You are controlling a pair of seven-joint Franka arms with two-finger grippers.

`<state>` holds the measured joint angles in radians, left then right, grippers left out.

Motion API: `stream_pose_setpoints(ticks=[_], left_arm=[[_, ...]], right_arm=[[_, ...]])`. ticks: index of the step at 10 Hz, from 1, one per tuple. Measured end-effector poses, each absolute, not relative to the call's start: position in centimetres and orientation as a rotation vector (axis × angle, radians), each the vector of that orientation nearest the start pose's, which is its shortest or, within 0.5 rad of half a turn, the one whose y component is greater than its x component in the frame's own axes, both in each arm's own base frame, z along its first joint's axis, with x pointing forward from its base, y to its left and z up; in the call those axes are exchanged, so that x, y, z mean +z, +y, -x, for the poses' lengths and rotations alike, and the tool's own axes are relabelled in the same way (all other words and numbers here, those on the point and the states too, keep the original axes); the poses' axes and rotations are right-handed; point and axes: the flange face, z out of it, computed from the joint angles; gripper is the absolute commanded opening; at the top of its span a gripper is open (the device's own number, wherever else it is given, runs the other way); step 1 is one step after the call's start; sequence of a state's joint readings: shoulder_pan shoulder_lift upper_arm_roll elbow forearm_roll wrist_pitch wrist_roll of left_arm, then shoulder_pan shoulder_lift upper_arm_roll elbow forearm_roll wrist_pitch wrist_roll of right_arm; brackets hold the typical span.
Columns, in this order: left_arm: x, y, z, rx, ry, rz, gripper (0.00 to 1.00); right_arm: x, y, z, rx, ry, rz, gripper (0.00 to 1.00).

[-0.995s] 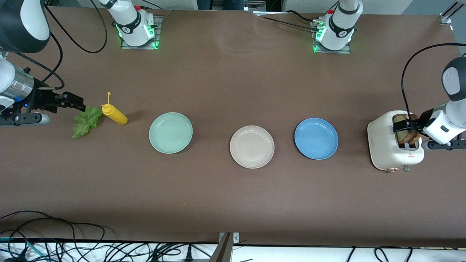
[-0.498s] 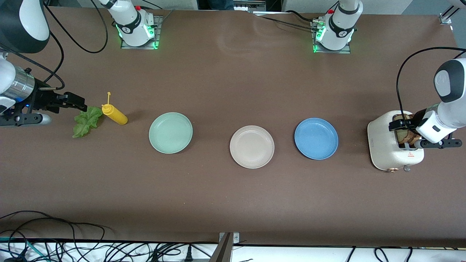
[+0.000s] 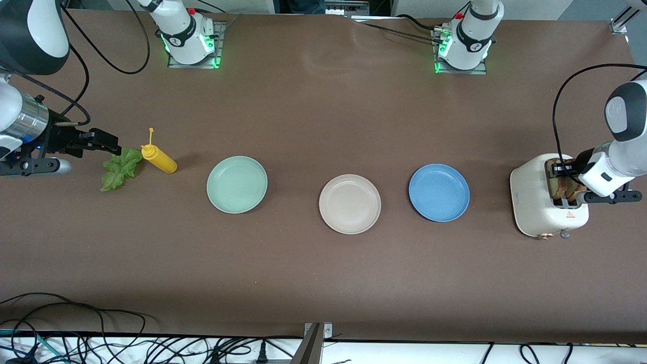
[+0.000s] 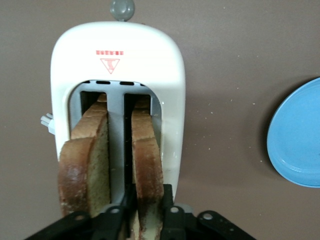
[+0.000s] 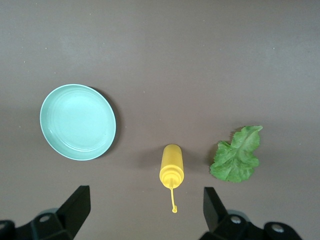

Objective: Make sandwich on beige plate with both arms
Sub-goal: 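Lift the bread slice up out of the toaster with the left gripper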

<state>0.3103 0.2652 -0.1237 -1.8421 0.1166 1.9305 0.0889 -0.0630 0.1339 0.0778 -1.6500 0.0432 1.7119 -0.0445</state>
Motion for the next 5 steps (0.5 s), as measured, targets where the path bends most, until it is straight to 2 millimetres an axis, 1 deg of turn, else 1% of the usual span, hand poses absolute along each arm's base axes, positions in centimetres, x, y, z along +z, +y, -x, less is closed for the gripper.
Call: stream_pose_setpoints(ticks=[3, 4, 5], left_arm=[[37.9, 12.4, -58.7, 0.295, -0.079, 3.077, 0.0], [38.5, 12.4, -58.6, 0.306, -0.081, 3.075, 0.0], [39.5, 12.3, -58.6, 0.317, -0.08, 3.073, 0.0]], right_arm=[[52.2, 1.0, -59.7, 0.11, -0.079, 3.084, 1.0], [52.2, 1.0, -59.7, 0.11, -0.079, 3.084, 1.0], [52.2, 1.0, -59.7, 0.11, -0.079, 3.084, 1.0]])
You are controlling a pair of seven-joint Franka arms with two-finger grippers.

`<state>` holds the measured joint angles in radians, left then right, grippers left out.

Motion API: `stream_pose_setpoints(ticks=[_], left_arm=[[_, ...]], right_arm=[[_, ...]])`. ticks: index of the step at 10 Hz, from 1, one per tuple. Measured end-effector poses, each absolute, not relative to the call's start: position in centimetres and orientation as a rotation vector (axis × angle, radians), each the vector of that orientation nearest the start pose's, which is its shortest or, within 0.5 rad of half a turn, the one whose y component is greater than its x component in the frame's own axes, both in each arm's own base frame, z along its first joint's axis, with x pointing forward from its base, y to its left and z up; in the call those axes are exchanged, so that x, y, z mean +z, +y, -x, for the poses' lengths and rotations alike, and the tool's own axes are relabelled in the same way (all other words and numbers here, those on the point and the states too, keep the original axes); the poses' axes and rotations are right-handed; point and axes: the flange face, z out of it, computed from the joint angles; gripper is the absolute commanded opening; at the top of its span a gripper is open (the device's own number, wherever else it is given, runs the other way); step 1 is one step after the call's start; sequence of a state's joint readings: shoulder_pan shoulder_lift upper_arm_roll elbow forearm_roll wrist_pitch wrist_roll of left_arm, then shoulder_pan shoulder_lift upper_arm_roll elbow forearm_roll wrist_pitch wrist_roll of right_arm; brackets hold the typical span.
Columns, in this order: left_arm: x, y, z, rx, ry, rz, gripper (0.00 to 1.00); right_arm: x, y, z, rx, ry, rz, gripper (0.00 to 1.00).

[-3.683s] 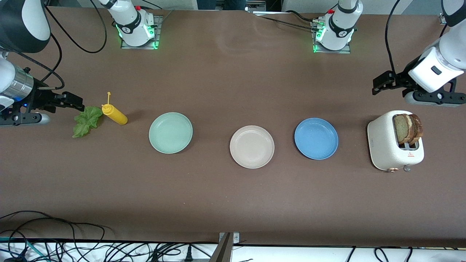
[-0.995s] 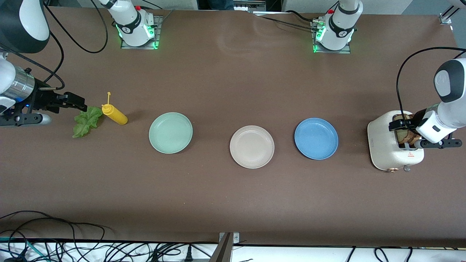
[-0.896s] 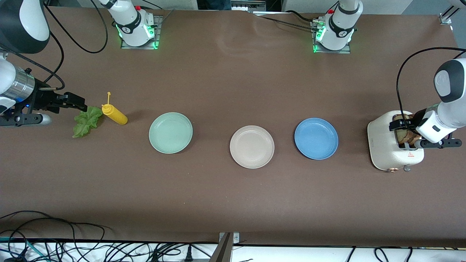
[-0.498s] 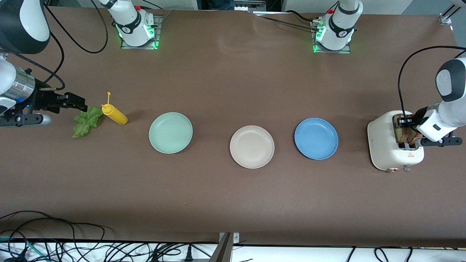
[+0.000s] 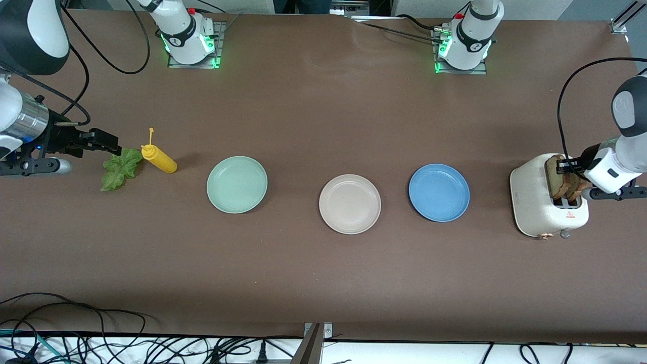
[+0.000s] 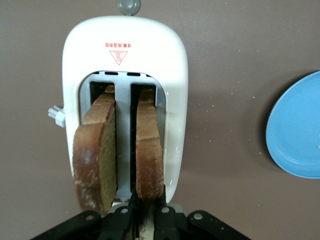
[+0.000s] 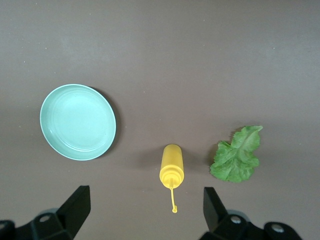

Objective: Make sandwich on beige plate with both arms
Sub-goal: 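Lift the bread slice up out of the toaster with the left gripper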

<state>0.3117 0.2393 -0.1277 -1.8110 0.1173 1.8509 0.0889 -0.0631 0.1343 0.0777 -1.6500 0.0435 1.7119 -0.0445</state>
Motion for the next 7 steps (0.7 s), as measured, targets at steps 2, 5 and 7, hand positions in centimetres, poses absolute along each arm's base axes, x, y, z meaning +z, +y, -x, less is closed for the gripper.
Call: stream_pose_setpoints(ticks=[2, 5, 7], left_arm=[[42.8, 11.7, -58.8, 0.346, -0.072, 3.066, 0.0], [47.9, 9.5, -59.4, 0.336, -0.021, 3.062, 0.0], [50.3, 6.6, -60.0, 0.297, 0.053, 3.066, 0.0]], right_arm=[[52.2, 1.0, -59.7, 0.11, -0.079, 3.084, 1.0], [52.2, 1.0, -59.7, 0.11, -0.077, 3.084, 1.0], [52.1, 1.0, -59.7, 0.111, -0.077, 3.084, 1.0]])
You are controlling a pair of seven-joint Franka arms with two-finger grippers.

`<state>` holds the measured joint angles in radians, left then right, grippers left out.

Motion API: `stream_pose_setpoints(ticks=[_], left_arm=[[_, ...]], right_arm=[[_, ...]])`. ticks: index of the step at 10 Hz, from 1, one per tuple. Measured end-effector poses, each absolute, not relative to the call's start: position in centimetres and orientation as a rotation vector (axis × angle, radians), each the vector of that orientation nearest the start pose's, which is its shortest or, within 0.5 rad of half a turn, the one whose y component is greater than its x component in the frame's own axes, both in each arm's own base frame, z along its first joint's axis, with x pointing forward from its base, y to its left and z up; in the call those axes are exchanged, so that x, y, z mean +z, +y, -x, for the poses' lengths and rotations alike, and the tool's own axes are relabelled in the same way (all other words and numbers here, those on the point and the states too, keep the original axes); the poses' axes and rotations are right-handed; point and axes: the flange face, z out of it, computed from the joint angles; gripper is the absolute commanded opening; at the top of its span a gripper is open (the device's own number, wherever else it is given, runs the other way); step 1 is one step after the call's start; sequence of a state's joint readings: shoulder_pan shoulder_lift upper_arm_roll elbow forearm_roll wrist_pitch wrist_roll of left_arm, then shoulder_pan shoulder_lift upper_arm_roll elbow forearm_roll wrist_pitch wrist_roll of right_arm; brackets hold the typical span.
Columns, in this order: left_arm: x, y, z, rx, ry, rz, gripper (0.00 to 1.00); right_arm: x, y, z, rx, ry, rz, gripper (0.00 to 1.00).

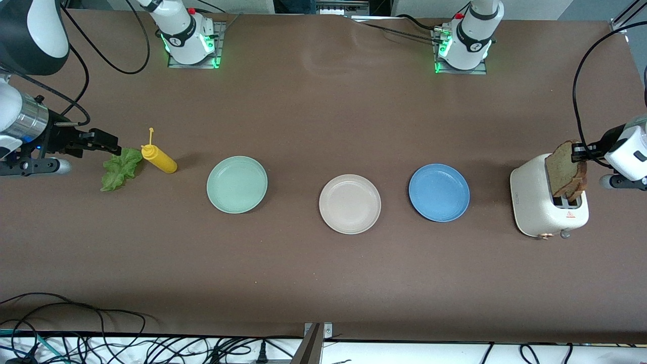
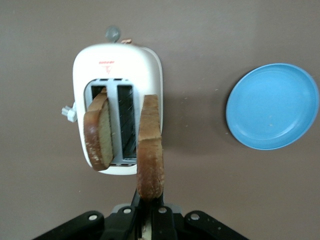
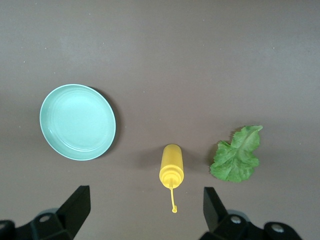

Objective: Make sandwich on beige plate with both arms
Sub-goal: 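Lift the bread slice up out of the toaster with the left gripper, then carry the bread slice onto the beige plate and release it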

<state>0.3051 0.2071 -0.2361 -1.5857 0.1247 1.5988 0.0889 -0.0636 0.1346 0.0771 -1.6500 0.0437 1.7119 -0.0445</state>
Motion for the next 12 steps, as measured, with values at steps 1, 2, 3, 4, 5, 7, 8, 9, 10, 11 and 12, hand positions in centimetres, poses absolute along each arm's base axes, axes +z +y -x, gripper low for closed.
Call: stream_pose_setpoints(ticks=[1, 2, 3, 4, 5, 7, 8, 9, 10, 11, 12], left_arm=[[50.9, 4.8, -60.2, 0.287, 0.1, 3.069, 0.0], [51.3, 2.7, -60.3, 0.276, 0.153, 3.076, 0.0], [51.5, 0.3, -60.4, 0.269, 0.192, 3.096, 0.0], [51.6, -2.2, -60.3, 0.272, 0.202, 3.139, 0.0], [51.5, -4.8, -60.1, 0.284, 0.211, 3.184, 0.0], [50.4, -10.4, -59.7, 0.354, 0.247, 3.264, 0.0], [49.4, -13.3, -59.5, 0.418, 0.251, 3.316, 0.0], [48.3, -15.8, -59.3, 0.488, 0.268, 3.37, 0.0], [47.1, -18.1, -59.3, 0.554, 0.293, 3.41, 0.0], [45.8, -20.0, -59.7, 0.606, 0.317, 3.45, 0.0], [44.4, -21.8, -60.9, 0.634, 0.324, 3.518, 0.0]], right_arm=[[52.1, 1.0, -59.7, 0.111, -0.077, 3.084, 1.0], [52.1, 1.0, -59.7, 0.111, -0.077, 3.084, 1.0], [52.1, 1.0, -59.7, 0.111, -0.077, 3.084, 1.0], [52.1, 1.0, -59.7, 0.111, -0.077, 3.084, 1.0], [52.1, 1.0, -59.7, 0.111, -0.078, 3.084, 1.0], [52.1, 1.0, -59.7, 0.111, -0.078, 3.084, 1.0], [52.1, 1.0, -59.7, 0.111, -0.078, 3.083, 1.0], [52.1, 1.0, -59.7, 0.112, -0.077, 3.083, 1.0], [52.1, 1.0, -59.7, 0.112, -0.078, 3.083, 1.0], [52.1, 1.0, -59.7, 0.113, -0.077, 3.083, 1.0], [52.0, 1.0, -59.7, 0.113, -0.077, 3.083, 1.0]])
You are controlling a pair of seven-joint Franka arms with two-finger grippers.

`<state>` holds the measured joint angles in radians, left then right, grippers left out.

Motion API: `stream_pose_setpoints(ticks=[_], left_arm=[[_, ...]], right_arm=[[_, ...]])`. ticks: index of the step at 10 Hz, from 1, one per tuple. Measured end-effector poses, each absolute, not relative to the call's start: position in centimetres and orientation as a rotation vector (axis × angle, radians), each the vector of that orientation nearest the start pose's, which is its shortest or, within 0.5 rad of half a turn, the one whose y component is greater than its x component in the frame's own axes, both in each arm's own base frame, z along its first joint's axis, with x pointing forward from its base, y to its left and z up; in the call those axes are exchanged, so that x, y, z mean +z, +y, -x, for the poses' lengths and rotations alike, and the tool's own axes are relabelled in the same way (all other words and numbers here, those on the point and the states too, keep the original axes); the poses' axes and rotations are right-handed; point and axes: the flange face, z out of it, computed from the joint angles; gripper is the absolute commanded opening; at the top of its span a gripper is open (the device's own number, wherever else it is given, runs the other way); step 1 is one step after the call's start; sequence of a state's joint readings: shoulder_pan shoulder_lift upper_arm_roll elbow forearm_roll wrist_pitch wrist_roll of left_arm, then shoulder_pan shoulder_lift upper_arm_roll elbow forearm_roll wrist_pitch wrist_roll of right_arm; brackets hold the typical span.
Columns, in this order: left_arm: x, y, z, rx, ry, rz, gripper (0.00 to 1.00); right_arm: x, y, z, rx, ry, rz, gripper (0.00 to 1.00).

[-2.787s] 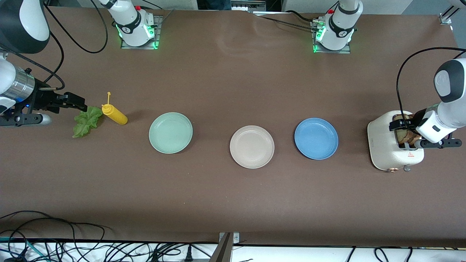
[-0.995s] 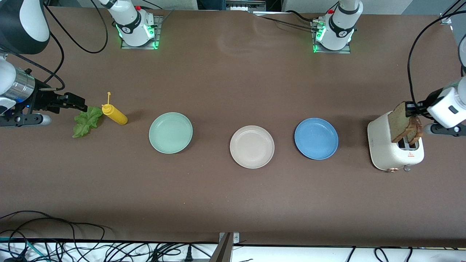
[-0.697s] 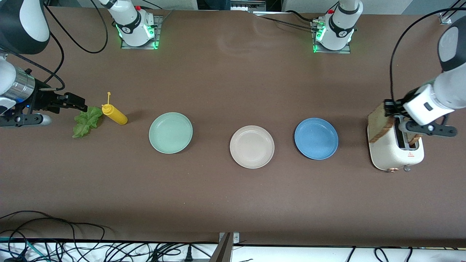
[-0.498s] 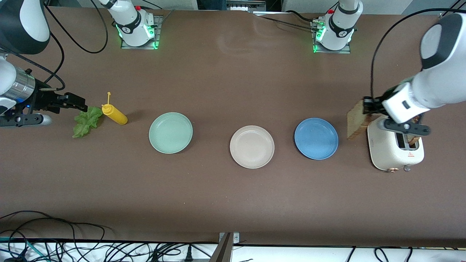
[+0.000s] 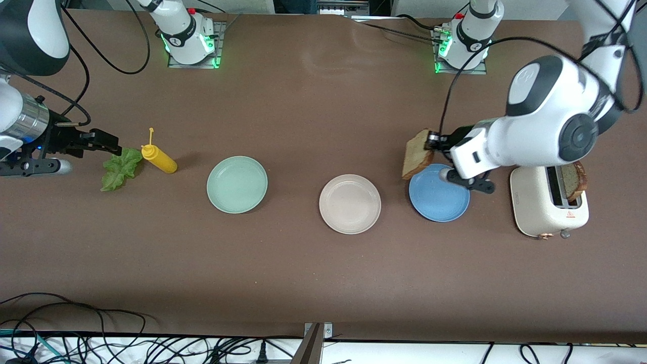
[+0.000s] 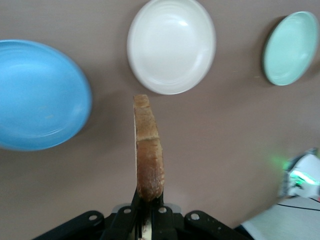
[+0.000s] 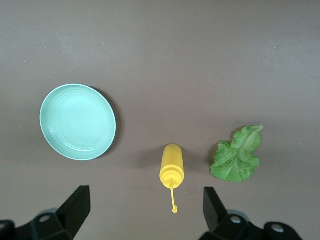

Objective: Make sandwich on beige plate with both arms
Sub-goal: 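Carry the bread slice onto the beige plate and release it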

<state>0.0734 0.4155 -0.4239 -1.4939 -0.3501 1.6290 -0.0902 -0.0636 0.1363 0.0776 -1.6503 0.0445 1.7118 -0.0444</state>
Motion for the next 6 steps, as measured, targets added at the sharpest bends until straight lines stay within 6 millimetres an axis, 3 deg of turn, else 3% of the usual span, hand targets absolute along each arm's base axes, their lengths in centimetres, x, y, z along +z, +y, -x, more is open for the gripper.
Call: stream_pose_setpoints(ticks=[3, 6], left_arm=[[37.9, -25.8, -65.2, 0.606, 0.206, 3.733, 0.0], [31.2, -29.6, -66.6, 0.449, 0.301, 3.824, 0.0]], right_arm=[[52.0, 1.0, -59.7, 0.114, -0.077, 3.083, 1.0], [52.0, 1.1, -59.7, 0.113, -0.077, 3.077, 1.0]])
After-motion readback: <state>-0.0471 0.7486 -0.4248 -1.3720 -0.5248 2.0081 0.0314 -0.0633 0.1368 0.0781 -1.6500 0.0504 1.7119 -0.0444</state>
